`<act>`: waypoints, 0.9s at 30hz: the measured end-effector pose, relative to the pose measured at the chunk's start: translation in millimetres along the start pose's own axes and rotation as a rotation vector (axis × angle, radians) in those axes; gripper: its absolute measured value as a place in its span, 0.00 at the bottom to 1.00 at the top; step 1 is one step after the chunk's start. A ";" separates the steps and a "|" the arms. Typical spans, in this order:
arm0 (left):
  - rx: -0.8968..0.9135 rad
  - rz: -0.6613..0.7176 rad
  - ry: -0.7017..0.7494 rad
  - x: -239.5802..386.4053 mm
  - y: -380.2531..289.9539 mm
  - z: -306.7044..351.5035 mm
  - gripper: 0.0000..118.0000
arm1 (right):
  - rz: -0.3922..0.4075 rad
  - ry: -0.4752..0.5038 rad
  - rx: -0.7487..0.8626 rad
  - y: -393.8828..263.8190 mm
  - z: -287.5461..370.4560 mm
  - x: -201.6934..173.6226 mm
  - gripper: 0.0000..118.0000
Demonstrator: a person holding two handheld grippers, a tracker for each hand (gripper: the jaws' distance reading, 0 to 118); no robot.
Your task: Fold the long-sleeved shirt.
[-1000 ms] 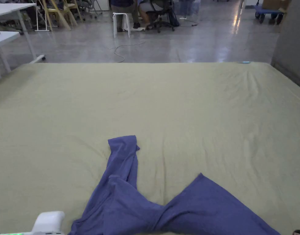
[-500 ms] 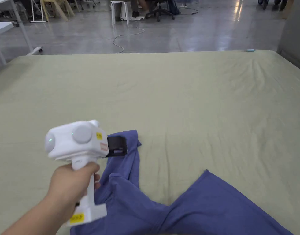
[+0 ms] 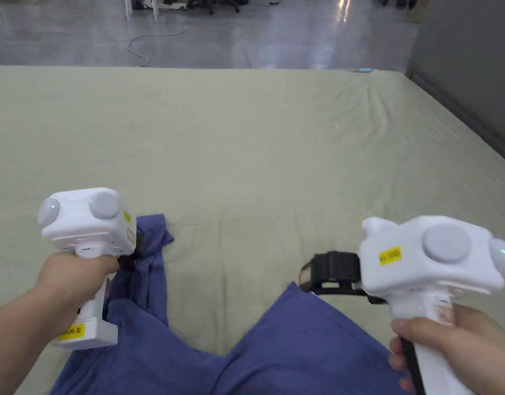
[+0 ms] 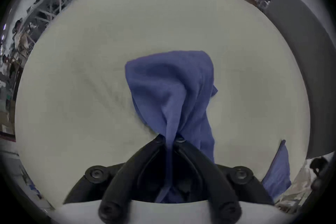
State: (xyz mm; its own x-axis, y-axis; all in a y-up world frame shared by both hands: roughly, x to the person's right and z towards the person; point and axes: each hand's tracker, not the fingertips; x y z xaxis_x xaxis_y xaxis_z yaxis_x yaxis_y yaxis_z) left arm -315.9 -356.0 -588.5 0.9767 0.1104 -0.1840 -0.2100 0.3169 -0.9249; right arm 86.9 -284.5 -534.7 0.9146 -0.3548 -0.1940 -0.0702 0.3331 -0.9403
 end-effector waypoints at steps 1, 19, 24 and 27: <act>0.010 0.040 -0.021 0.6 -7.0 15.5 0.02 | -0.052 -0.036 -0.063 21.9 -24.0 -0.9 0.97; 0.170 0.013 -0.093 -52.8 -16.7 157.0 0.02 | 0.184 -0.200 -0.001 3.3 57.4 -14.6 0.00; 0.306 0.092 -0.146 -79.8 -15.7 261.4 0.02 | 0.185 -0.226 0.206 -19.2 203.9 -9.2 0.00; 0.432 0.105 -0.128 -87.3 -10.5 321.6 0.02 | 0.151 -0.224 0.303 -18.7 268.3 -10.9 0.00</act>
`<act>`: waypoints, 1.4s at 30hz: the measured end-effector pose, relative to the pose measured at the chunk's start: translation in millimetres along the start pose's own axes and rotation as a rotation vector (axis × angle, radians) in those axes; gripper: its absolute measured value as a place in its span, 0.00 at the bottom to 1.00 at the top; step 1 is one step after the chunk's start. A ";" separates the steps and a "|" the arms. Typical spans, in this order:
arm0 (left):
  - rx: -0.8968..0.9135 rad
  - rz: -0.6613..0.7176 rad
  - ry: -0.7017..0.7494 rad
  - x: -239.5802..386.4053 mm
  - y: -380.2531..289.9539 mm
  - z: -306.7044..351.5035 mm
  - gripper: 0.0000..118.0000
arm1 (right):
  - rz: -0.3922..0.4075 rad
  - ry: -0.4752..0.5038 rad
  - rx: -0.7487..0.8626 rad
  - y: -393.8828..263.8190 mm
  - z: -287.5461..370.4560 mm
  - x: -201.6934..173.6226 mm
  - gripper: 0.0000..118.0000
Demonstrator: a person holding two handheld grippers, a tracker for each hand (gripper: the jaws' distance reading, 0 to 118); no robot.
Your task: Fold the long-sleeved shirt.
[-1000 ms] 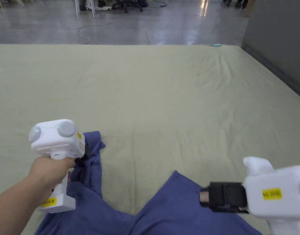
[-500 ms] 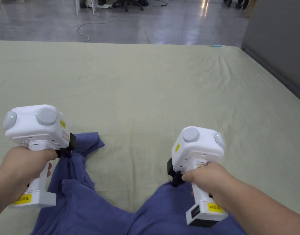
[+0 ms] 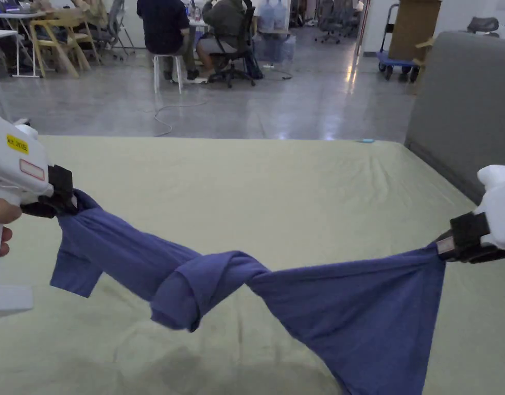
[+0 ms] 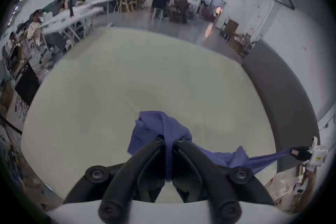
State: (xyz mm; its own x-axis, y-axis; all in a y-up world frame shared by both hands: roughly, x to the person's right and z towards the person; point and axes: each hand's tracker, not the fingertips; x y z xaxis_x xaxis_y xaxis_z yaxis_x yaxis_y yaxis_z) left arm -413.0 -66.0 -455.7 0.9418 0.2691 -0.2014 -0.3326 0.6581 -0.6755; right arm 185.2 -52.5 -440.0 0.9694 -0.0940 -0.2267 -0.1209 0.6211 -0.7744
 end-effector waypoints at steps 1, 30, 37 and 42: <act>0.032 0.015 -0.007 0.3 11.2 13.6 0.02 | -0.014 -0.016 0.027 11.1 11.7 9.4 0.00; 0.175 0.209 -0.045 44.2 161.4 -24.4 0.02 | -0.098 -0.185 0.167 247.9 -59.7 33.6 0.00; -0.041 0.185 0.015 12.5 63.0 -150.7 0.02 | -0.093 -0.130 -0.025 146.9 -204.3 53.6 0.00; -0.236 0.233 0.065 -35.4 -44.2 -213.5 0.02 | -0.146 -0.076 -0.194 19.8 -275.3 72.8 0.00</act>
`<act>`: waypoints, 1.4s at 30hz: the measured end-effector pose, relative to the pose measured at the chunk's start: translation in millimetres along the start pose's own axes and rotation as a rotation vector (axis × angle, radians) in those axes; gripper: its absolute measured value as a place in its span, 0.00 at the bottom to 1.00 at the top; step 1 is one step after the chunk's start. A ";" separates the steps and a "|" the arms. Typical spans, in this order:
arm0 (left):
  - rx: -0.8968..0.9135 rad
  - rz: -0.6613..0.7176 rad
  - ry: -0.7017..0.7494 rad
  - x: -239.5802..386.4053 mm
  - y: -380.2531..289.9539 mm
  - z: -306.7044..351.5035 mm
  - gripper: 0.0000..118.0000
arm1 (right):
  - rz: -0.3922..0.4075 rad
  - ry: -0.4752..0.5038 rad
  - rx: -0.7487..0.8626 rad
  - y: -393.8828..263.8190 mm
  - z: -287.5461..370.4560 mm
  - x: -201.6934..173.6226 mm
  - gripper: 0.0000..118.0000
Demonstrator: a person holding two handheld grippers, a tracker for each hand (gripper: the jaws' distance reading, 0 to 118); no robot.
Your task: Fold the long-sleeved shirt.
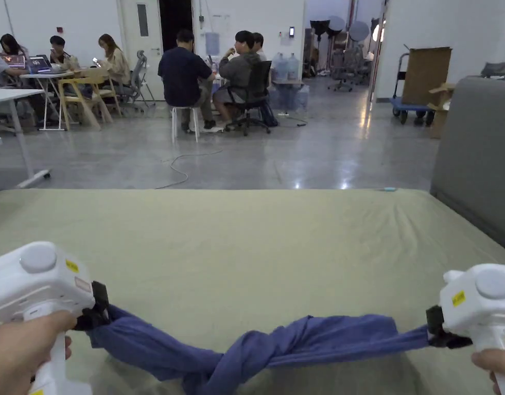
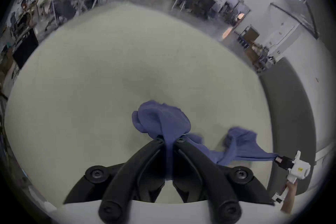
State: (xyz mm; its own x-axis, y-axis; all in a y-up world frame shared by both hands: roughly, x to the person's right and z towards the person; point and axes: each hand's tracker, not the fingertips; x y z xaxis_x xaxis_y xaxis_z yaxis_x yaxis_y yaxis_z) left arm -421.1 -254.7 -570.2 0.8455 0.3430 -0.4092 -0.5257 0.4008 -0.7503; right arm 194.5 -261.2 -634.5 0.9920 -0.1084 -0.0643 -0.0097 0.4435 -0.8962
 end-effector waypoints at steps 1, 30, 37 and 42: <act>0.004 -0.001 0.007 -13.9 -16.2 -6.0 0.02 | 0.005 0.016 0.009 -23.2 -8.0 8.5 0.00; -0.170 0.182 -0.081 -159.1 -229.5 29.9 0.21 | -0.204 0.167 -0.246 -285.5 25.8 57.9 0.18; 0.186 0.047 0.025 -124.1 -252.8 127.3 1.00 | -0.047 0.093 0.048 -274.0 151.3 9.2 0.97; -0.125 -0.043 -0.035 -117.6 -300.2 119.1 0.00 | -0.046 0.199 -0.018 -297.9 158.6 -26.3 0.00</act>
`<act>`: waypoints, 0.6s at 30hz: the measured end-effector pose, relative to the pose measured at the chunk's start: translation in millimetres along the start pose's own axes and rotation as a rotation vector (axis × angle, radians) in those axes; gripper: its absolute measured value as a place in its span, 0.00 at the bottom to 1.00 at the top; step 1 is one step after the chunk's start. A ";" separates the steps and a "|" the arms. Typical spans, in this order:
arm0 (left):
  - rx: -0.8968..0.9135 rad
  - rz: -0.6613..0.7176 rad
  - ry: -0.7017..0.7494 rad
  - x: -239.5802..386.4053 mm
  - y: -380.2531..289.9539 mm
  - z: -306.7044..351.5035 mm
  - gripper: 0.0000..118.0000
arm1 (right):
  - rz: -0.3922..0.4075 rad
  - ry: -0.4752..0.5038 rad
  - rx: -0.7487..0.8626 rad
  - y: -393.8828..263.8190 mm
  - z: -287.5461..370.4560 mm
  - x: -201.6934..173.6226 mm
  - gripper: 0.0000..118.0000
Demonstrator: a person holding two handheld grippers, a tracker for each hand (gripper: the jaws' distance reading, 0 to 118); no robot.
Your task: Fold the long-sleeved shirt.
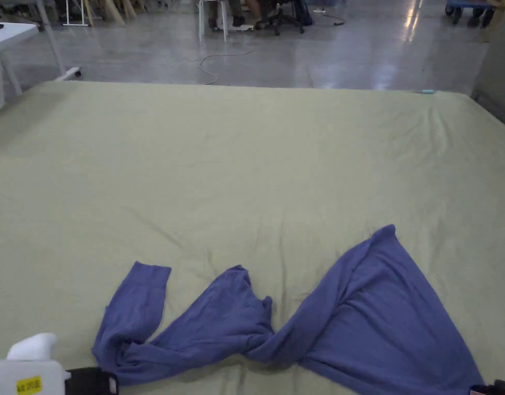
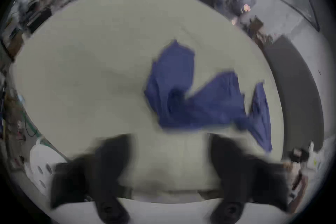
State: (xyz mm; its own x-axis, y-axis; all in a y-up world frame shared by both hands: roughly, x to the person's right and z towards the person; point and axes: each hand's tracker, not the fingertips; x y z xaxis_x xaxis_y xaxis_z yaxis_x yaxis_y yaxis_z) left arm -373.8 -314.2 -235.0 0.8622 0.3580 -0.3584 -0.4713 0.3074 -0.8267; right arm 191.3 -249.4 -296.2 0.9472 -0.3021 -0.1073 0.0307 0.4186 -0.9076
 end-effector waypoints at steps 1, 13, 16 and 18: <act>-0.025 -0.029 -0.022 4.9 -9.9 -8.8 0.00 | 0.024 0.003 -0.024 -4.0 -9.5 -5.8 0.00; 0.138 -0.018 0.129 8.7 94.0 -77.5 0.96 | 0.053 -0.014 0.001 79.6 -53.7 -21.4 0.00; -0.089 -0.114 0.167 37.0 86.7 -110.9 0.51 | 0.085 -0.036 0.032 149.6 -71.5 -26.0 0.00; 0.015 -0.236 0.238 33.8 85.2 -114.4 0.42 | 0.094 -0.062 0.044 196.9 -90.4 -33.4 0.17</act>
State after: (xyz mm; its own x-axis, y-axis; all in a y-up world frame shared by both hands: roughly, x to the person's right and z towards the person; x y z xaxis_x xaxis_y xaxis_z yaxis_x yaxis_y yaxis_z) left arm -363.5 -376.7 -367.1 0.9661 0.0598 -0.2511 -0.2550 0.3711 -0.8929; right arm 136.9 -234.2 -508.0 0.9646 -0.2064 -0.1644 -0.0466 0.4799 -0.8761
